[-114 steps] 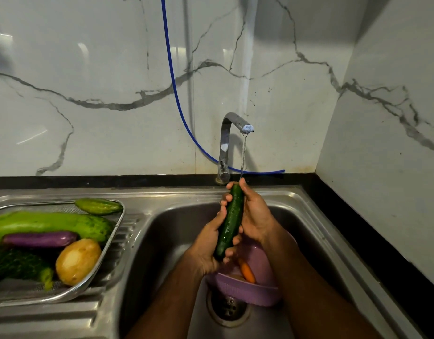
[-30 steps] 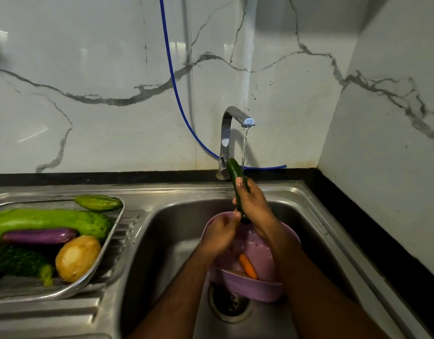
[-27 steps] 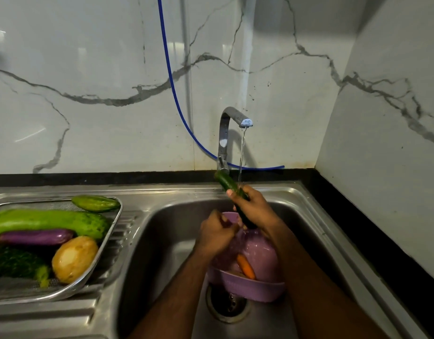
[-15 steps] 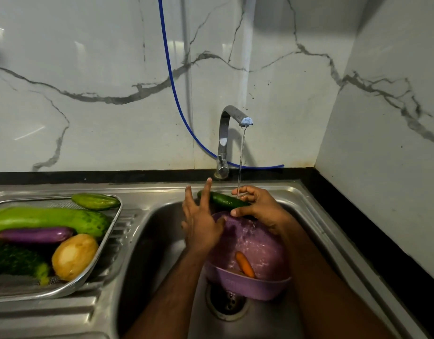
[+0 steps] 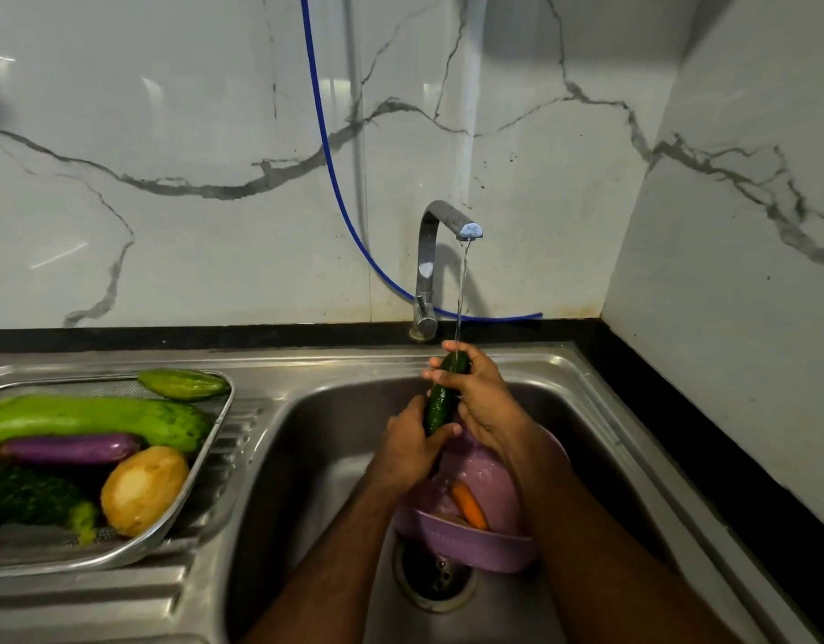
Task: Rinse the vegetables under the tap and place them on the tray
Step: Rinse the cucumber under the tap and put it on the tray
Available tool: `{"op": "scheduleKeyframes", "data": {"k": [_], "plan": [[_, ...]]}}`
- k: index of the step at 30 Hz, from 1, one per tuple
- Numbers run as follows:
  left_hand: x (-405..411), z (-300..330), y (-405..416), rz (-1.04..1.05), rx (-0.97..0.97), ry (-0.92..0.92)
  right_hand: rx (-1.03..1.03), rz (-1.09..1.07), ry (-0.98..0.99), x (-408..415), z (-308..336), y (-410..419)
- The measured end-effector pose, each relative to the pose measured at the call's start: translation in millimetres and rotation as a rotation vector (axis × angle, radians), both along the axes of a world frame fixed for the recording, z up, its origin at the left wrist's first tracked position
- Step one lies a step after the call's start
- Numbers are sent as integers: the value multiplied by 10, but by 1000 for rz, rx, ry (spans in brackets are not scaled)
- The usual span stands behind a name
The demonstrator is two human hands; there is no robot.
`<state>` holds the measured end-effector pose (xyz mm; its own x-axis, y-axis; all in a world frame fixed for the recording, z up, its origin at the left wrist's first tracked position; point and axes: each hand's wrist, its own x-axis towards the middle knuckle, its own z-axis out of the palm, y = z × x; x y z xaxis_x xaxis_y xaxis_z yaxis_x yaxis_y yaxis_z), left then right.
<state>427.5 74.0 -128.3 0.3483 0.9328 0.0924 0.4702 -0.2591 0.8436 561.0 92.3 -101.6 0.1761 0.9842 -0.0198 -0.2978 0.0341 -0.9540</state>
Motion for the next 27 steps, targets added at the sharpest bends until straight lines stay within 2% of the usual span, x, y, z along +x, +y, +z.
{"op": "scheduleKeyframes", "data": {"k": [5,8,11,14,17,20,23,27], "plan": [[-6,8,9,6,-57,-71,6,-124,-84,-152,-12,91],[-12,-2,4,-6,-119,-189,4,-170,12,-161,110,44],[-37,14,-31,-85,-245,-361,-46,-108,215,-95,175,11],[-63,64,-99,-114,-406,-491,-68,-27,333,-15,180,-56],[-45,96,-106,-121,-508,-604,-32,64,326,-5,181,-76],[-41,143,-100,-113,-602,-691,-3,63,296,-69,192,-63],[-62,170,-109,-106,-718,-695,-20,49,298,-100,183,-70],[-131,174,-101,-123,-860,-722,-10,143,287,-133,189,-72]]}}
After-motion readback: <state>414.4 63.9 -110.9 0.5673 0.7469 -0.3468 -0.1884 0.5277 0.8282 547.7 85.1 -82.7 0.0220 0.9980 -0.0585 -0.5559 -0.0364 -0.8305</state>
